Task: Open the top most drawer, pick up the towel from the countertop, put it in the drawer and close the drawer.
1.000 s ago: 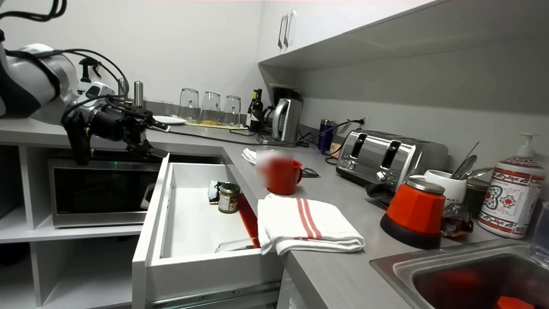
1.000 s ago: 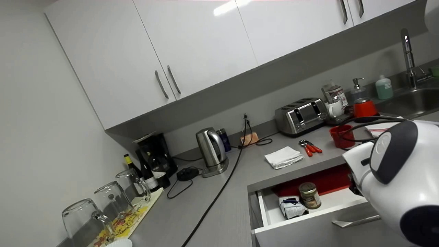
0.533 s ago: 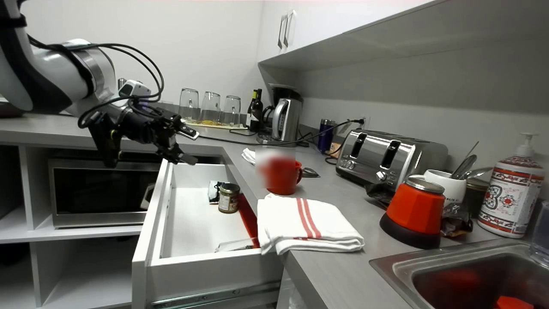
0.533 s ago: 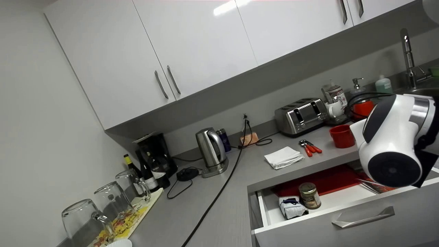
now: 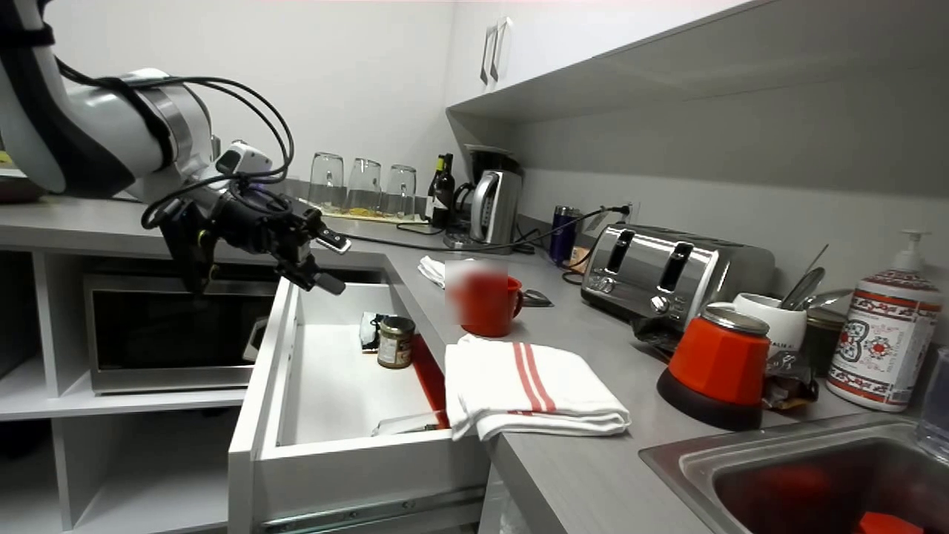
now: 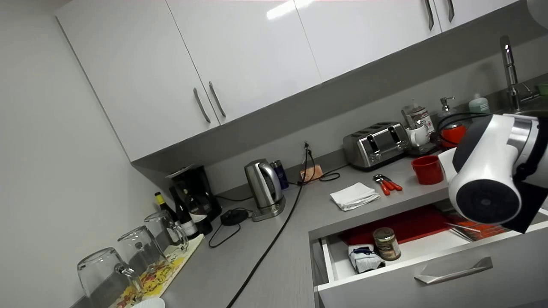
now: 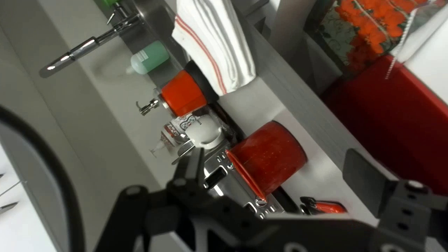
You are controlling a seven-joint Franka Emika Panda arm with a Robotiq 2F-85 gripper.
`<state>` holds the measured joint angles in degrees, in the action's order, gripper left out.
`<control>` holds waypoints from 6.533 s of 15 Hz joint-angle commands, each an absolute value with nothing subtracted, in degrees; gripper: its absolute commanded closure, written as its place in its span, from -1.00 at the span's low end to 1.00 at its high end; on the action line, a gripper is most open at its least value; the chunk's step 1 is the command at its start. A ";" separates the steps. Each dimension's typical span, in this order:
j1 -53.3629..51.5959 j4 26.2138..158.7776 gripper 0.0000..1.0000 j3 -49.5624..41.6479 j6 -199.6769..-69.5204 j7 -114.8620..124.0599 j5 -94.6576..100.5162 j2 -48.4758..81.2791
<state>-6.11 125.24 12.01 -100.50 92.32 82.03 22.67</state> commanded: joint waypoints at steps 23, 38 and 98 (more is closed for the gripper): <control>12.26 129.17 -1.00 -9.32 -146.89 41.71 14.67 8.87; 9.09 111.92 -1.00 -15.44 -136.02 44.63 13.23 22.59; -7.44 131.98 1.00 -9.37 -147.62 58.02 34.31 10.18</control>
